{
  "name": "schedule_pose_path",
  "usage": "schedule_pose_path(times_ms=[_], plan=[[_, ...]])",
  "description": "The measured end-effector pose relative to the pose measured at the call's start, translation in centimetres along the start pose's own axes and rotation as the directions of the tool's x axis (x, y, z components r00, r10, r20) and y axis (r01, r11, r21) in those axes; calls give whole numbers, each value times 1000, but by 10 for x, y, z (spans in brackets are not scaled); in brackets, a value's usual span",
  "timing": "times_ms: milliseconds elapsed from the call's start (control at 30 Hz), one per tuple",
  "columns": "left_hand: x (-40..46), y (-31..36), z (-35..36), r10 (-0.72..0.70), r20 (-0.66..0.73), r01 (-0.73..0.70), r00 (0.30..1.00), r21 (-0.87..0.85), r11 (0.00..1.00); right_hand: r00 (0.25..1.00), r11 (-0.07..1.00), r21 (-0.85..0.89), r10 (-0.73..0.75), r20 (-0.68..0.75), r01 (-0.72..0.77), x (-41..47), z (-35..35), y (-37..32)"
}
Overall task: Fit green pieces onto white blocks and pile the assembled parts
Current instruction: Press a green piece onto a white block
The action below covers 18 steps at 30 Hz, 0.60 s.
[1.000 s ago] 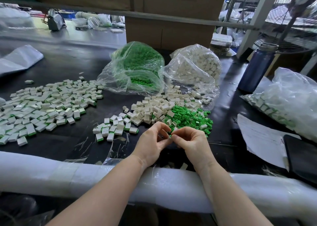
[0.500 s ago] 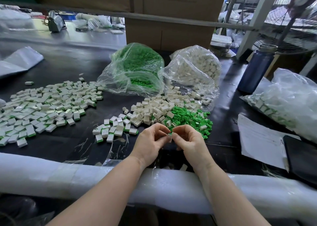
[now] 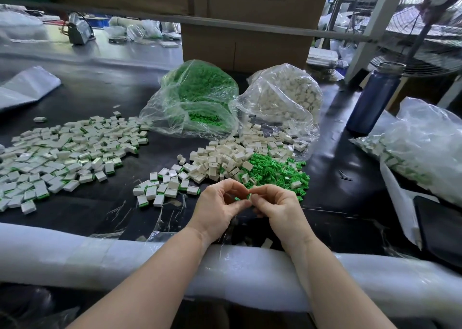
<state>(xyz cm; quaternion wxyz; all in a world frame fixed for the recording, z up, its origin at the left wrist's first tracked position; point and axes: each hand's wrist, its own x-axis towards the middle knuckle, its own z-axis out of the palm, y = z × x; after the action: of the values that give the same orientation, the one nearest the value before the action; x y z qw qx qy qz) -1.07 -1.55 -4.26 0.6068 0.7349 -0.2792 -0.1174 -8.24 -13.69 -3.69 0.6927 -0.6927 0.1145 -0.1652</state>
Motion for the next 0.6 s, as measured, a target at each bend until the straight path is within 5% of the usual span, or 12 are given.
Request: schedule_pose_path(times_ms=[600], plan=[[-2, 7, 0, -18, 16, 19, 1000, -62, 998, 997, 996, 45, 76, -17, -75, 1, -2, -2]])
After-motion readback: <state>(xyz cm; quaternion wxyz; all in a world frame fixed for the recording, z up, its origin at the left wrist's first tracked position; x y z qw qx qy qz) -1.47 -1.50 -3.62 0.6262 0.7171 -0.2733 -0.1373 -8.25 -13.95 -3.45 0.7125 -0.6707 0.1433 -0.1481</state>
